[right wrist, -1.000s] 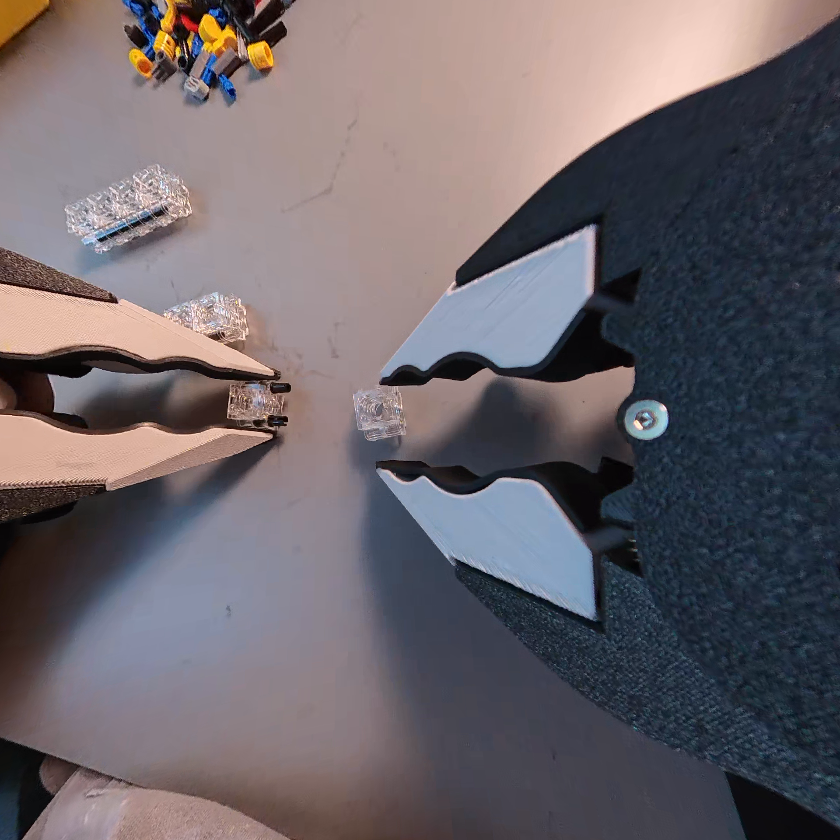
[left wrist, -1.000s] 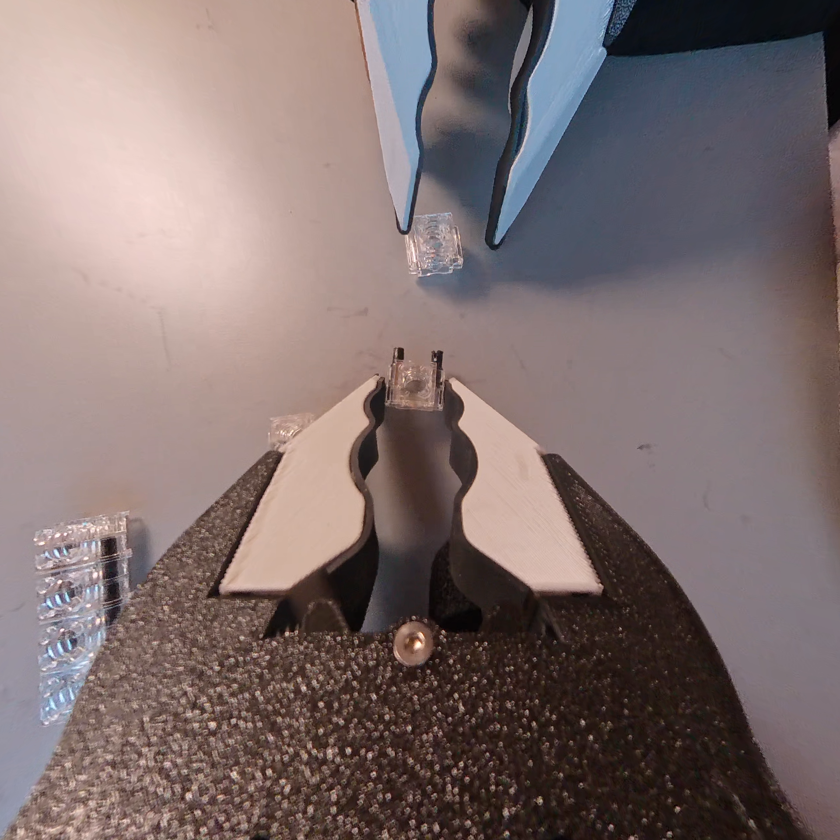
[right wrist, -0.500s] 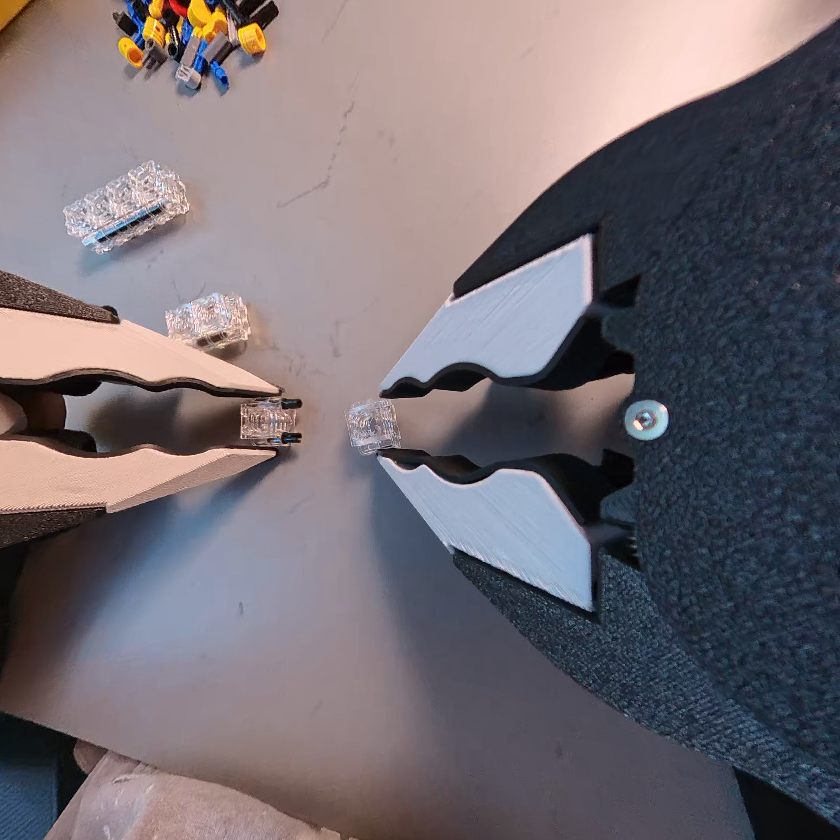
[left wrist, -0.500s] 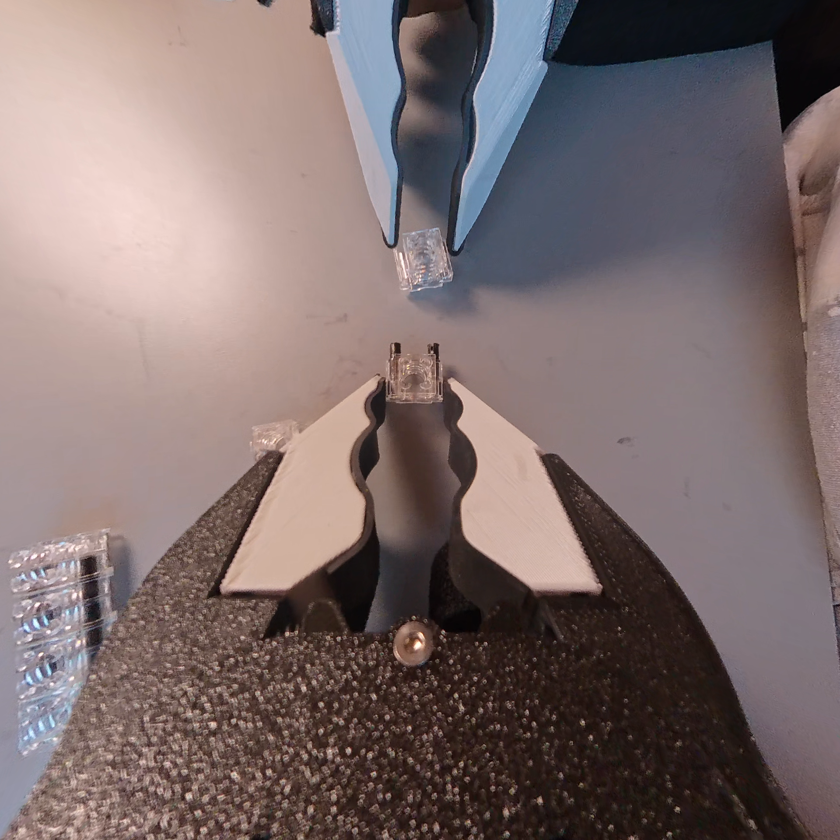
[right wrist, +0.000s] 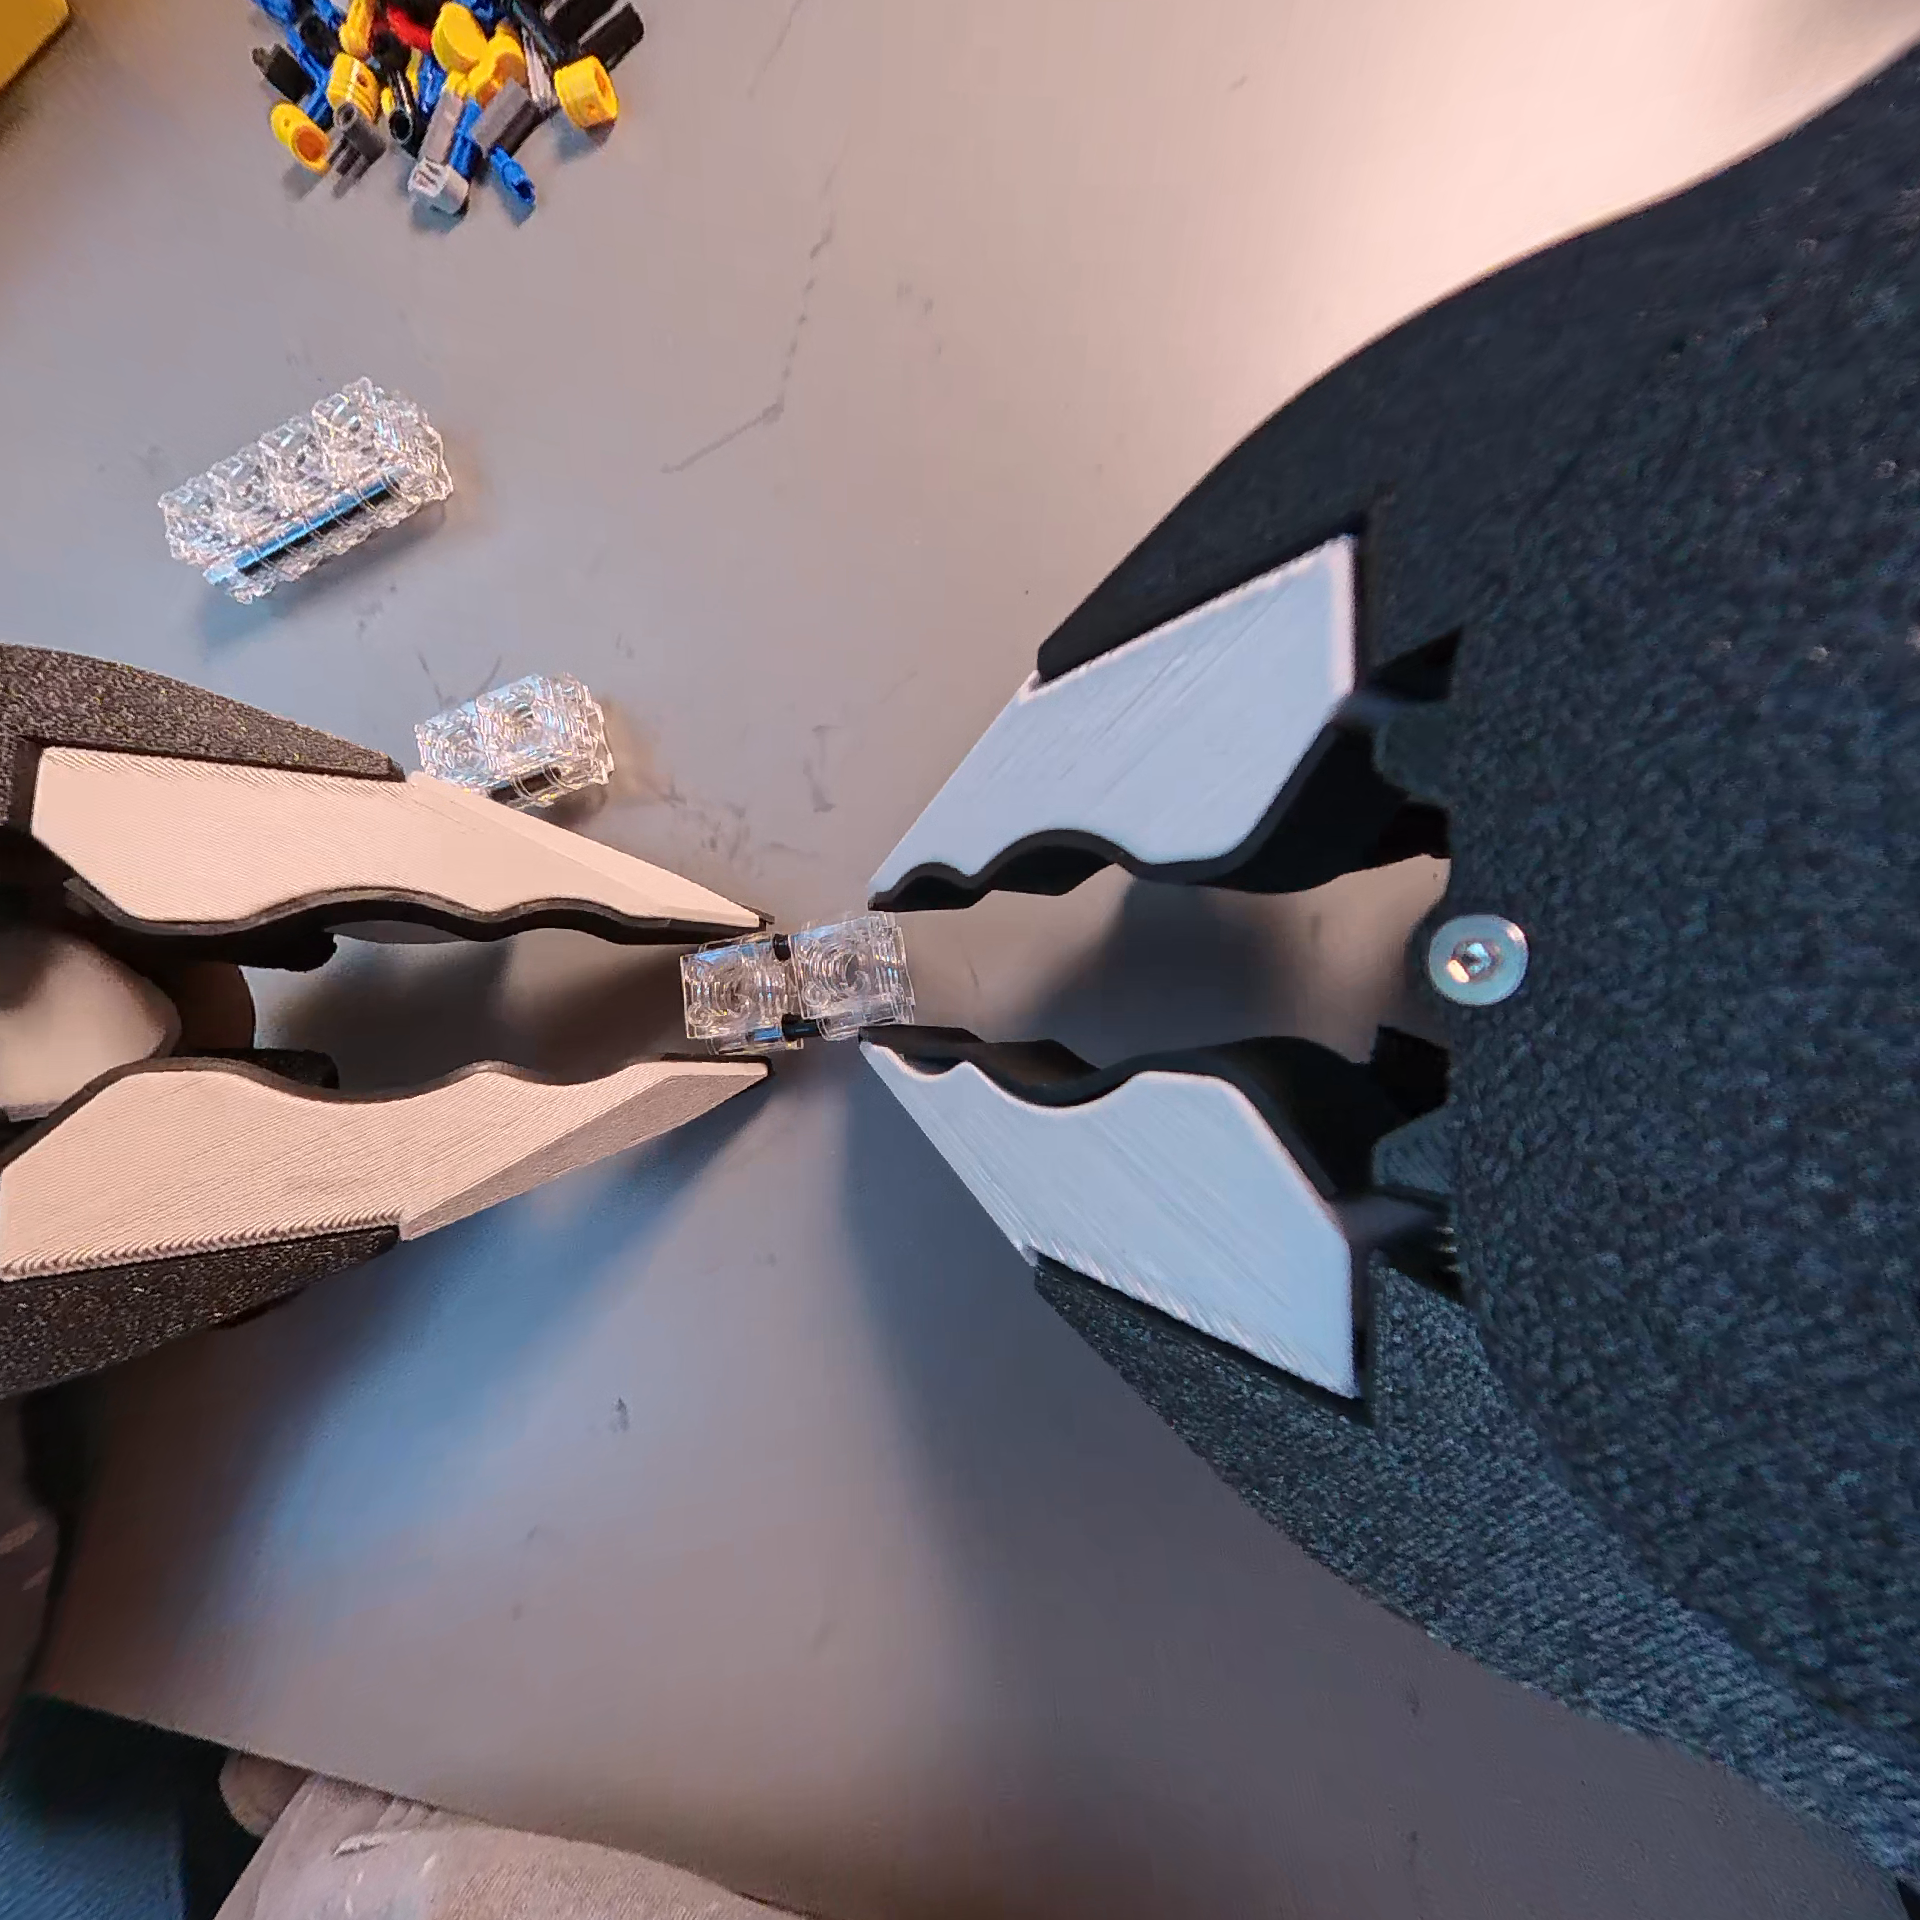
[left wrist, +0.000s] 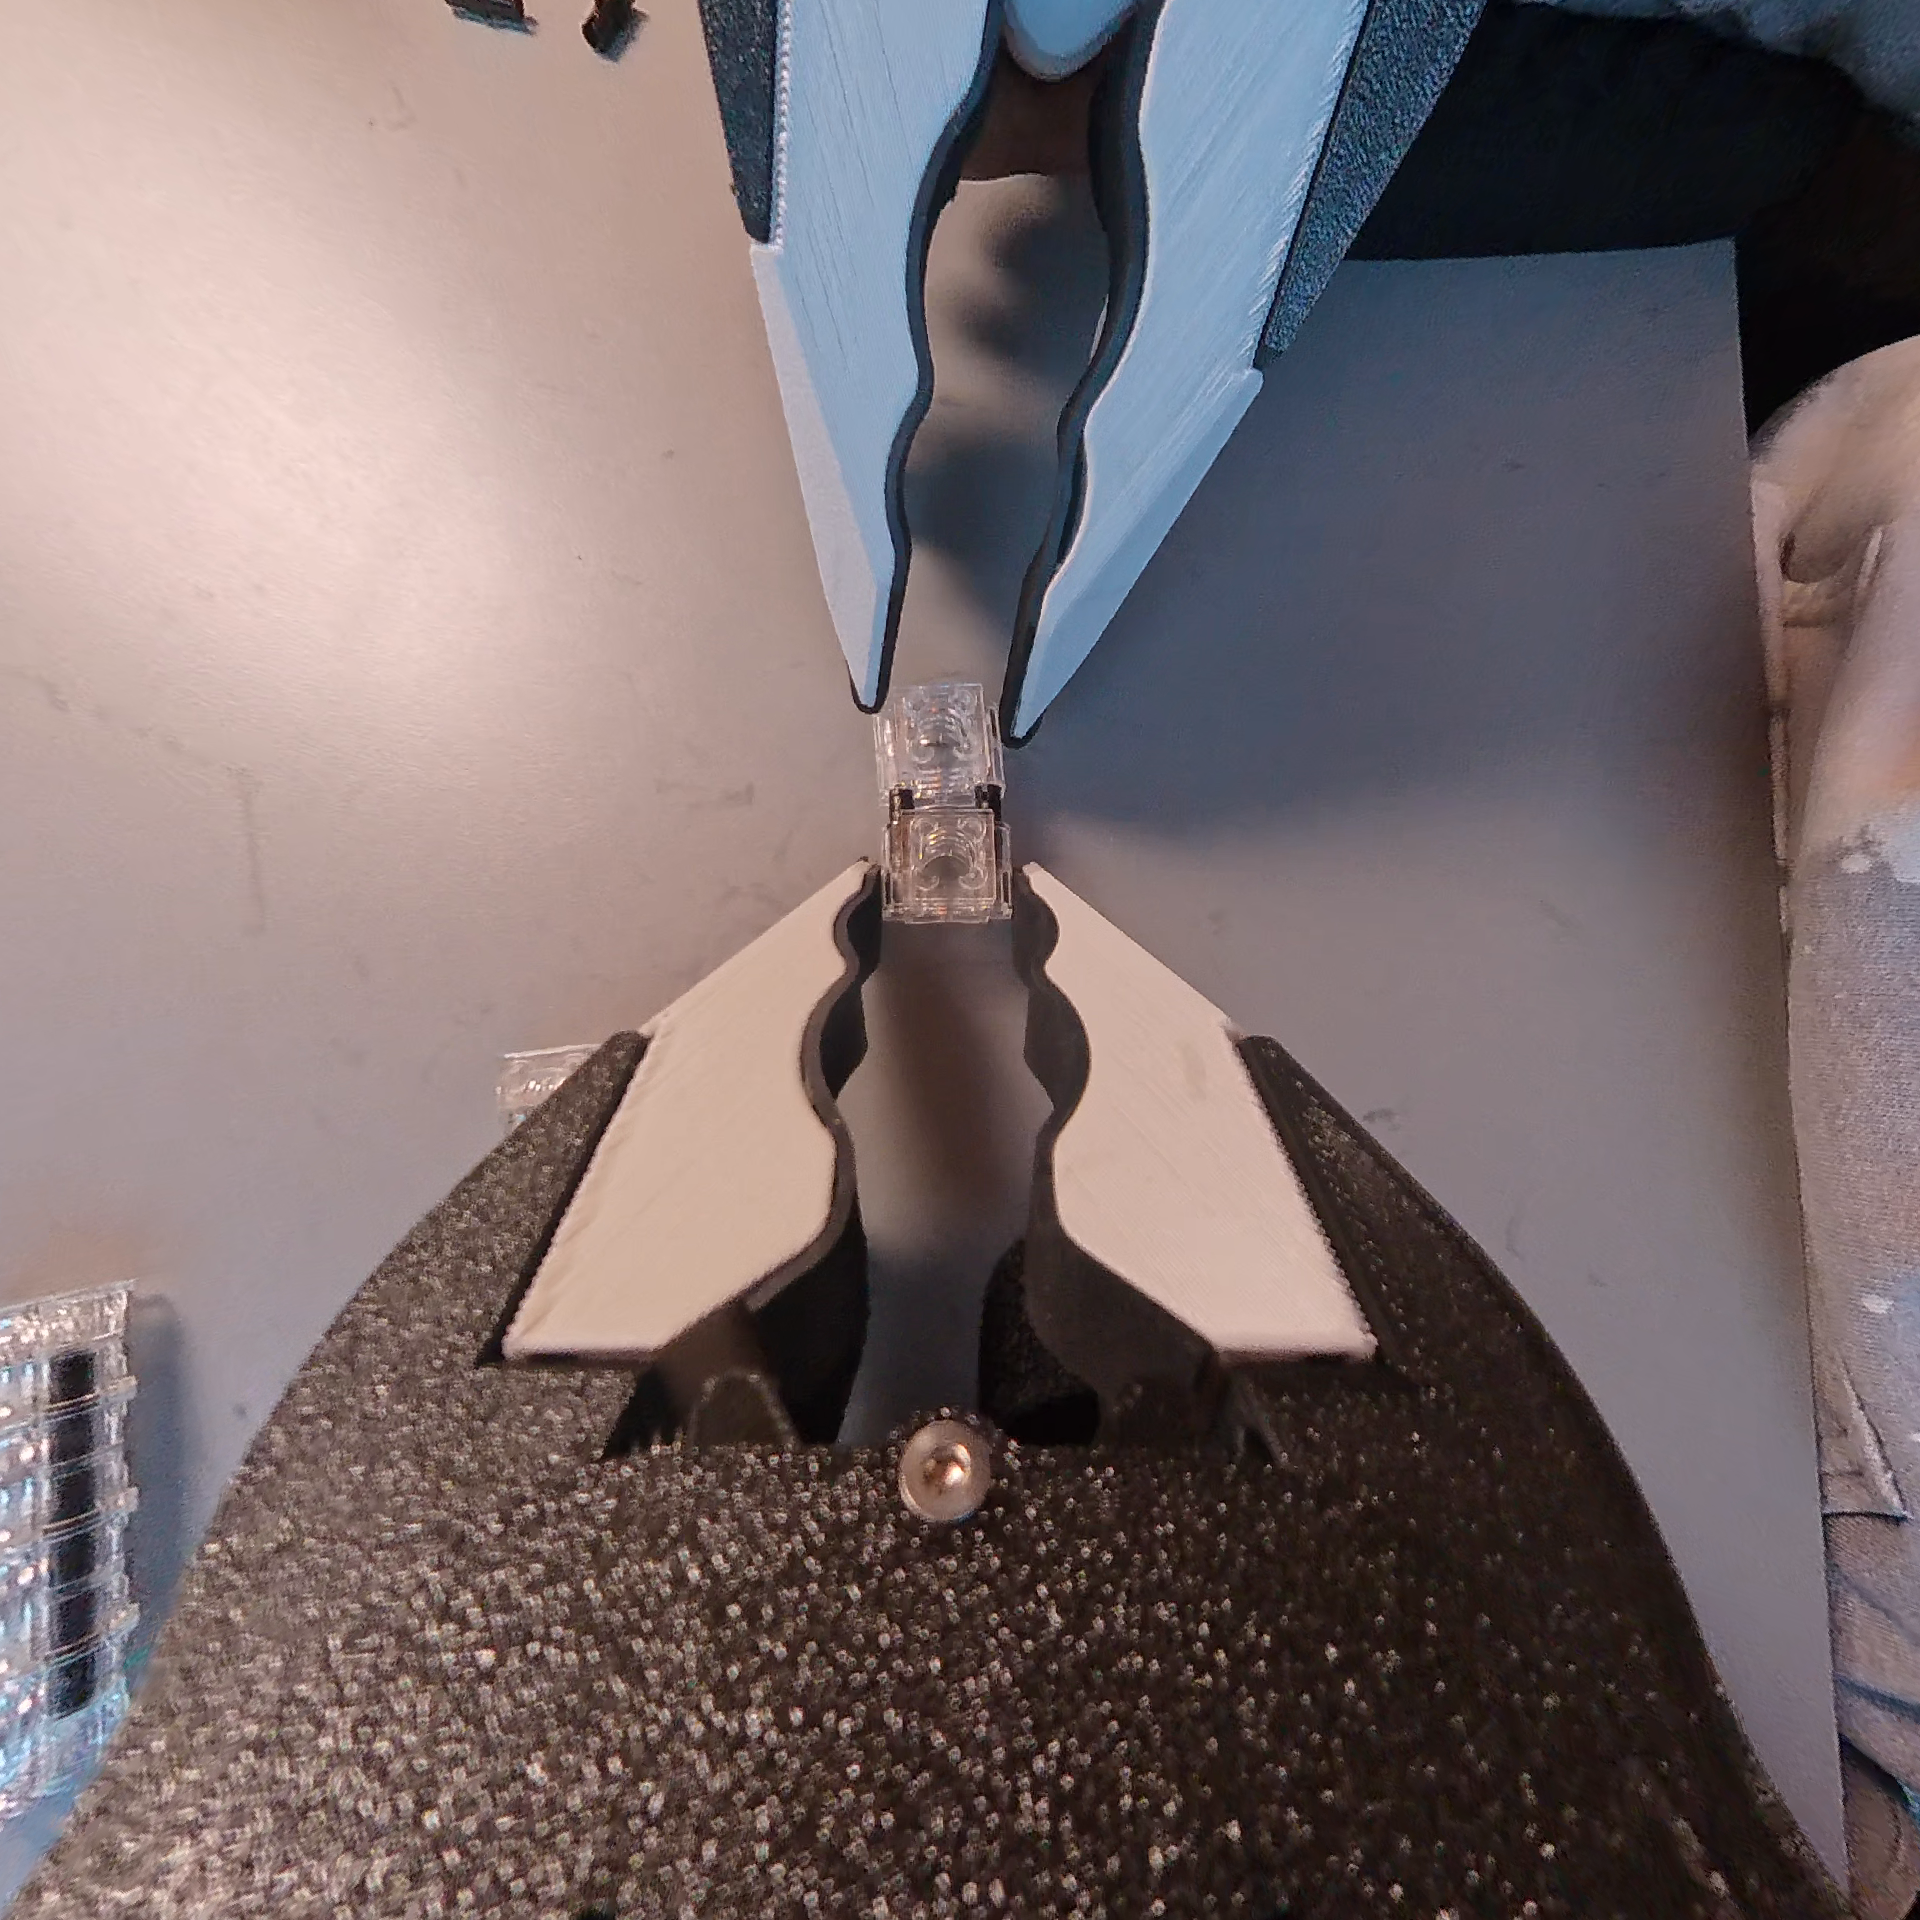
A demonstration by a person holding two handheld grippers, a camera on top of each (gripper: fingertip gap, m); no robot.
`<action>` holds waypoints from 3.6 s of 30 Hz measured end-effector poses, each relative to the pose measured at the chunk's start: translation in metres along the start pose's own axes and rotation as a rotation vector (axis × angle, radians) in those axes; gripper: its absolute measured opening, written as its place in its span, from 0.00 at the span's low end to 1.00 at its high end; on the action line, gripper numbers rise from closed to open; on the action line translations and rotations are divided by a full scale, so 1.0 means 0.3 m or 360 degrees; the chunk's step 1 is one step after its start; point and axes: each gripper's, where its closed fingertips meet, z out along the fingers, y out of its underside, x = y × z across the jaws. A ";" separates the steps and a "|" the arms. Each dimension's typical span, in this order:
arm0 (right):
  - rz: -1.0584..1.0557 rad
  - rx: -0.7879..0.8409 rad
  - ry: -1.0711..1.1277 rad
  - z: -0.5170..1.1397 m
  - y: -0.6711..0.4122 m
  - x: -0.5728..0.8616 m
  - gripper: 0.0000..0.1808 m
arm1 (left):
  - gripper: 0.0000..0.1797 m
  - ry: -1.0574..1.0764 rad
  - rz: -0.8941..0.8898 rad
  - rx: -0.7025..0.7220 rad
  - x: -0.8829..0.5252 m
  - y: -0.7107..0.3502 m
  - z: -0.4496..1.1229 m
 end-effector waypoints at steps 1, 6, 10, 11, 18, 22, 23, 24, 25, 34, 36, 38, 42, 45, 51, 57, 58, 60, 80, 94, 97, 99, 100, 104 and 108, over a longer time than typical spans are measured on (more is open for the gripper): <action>0.0005 -0.0001 0.0002 0.000 0.000 0.000 0.12 | 0.12 -0.0003 -0.0005 -0.0004 0.000 0.000 0.000; 0.0026 -0.0011 0.0036 0.001 -0.002 0.002 0.12 | 0.12 -0.0041 -0.0012 -0.0041 -0.003 -0.001 0.001; 0.0023 -0.0032 0.0067 0.002 -0.003 0.001 0.11 | 0.12 -0.0071 0.0007 -0.0080 -0.003 0.000 0.002; 0.0005 -0.0049 0.0080 0.002 -0.003 0.000 0.11 | 0.12 -0.0081 0.0023 -0.0099 -0.003 0.001 0.002; 0.0015 -0.0061 0.0082 0.005 -0.009 -0.003 0.11 | 0.12 -0.0073 0.0049 -0.0130 -0.002 0.002 0.001; -0.0019 -0.0069 0.0086 0.006 -0.011 -0.010 0.10 | 0.11 -0.0065 0.0061 -0.0166 0.003 0.001 0.004; -0.0008 -0.0066 0.0088 0.006 -0.011 -0.010 0.10 | 0.11 -0.0062 0.0062 -0.0169 0.002 0.001 0.005; -0.0001 -0.0060 0.0089 0.006 -0.012 -0.009 0.10 | 0.11 -0.0057 0.0056 -0.0161 0.002 0.000 0.005; 0.0016 -0.0047 0.0088 0.006 -0.013 -0.009 0.10 | 0.11 -0.0050 0.0046 -0.0147 0.001 -0.001 0.006; 0.0116 -0.0036 0.0187 0.011 -0.021 -0.013 0.10 | 0.11 -0.0071 -0.0039 -0.0071 0.005 -0.014 0.016; 0.0129 -0.0033 0.0198 0.013 -0.024 -0.011 0.10 | 0.11 -0.0057 -0.0047 -0.0057 0.004 -0.016 0.016; 0.0133 -0.0031 0.0213 0.015 -0.026 -0.008 0.10 | 0.11 -0.0061 -0.0020 -0.0051 0.003 -0.020 0.020; 0.0133 0.0008 0.0189 0.020 -0.034 -0.010 0.10 | 0.11 -0.0014 0.0007 -0.0020 0.003 -0.018 0.019; 0.0121 0.0019 0.0168 0.026 -0.037 -0.013 0.11 | 0.12 0.0060 -0.0012 0.0020 0.003 -0.010 0.013; -0.0011 0.0026 0.0174 0.024 -0.029 -0.015 0.16 | 0.13 -0.0018 0.0152 0.0026 -0.012 -0.003 0.011; -0.0021 -0.0001 0.0161 0.030 -0.028 -0.005 0.12 | 0.17 -0.0019 0.0177 0.0069 -0.028 -0.009 -0.024; -0.0011 -0.0011 0.0158 0.024 -0.022 0.001 0.12 | 0.17 -0.0040 0.0177 0.0100 -0.041 -0.017 -0.051; 0.0011 -0.0024 0.0202 0.001 -0.005 0.035 0.12 | 0.17 -0.0159 0.0151 0.0177 -0.100 -0.030 -0.128; 0.0142 0.0132 0.0273 -0.185 0.042 0.183 0.23 | 0.12 0.0041 0.0135 0.0014 -0.056 0.062 -0.071; 0.0635 -0.0194 0.0602 -0.366 0.389 0.313 0.11 | 0.19 0.0088 0.0076 0.0144 -0.042 0.022 -0.108; 0.0631 -0.0192 0.0564 -0.351 0.379 0.306 0.02 | 0.20 0.0048 -0.0006 0.0332 -0.077 -0.029 -0.155; 0.0562 -0.0205 0.0576 -0.346 0.367 0.305 0.02 | 0.20 0.0029 -0.0074 0.0457 -0.095 -0.066 -0.175; 0.0490 -0.0141 0.0568 -0.337 0.330 0.298 0.02 | 0.20 0.0031 -0.0107 0.0521 -0.097 -0.087 -0.179; 0.0078 0.0173 0.0556 -0.282 0.081 0.227 0.02 | 0.17 0.0102 -0.0233 0.0764 -0.073 -0.178 -0.177; -0.0286 0.0321 0.0570 -0.195 -0.127 0.129 0.02 | 0.16 0.0204 -0.0376 0.0915 -0.062 -0.235 -0.183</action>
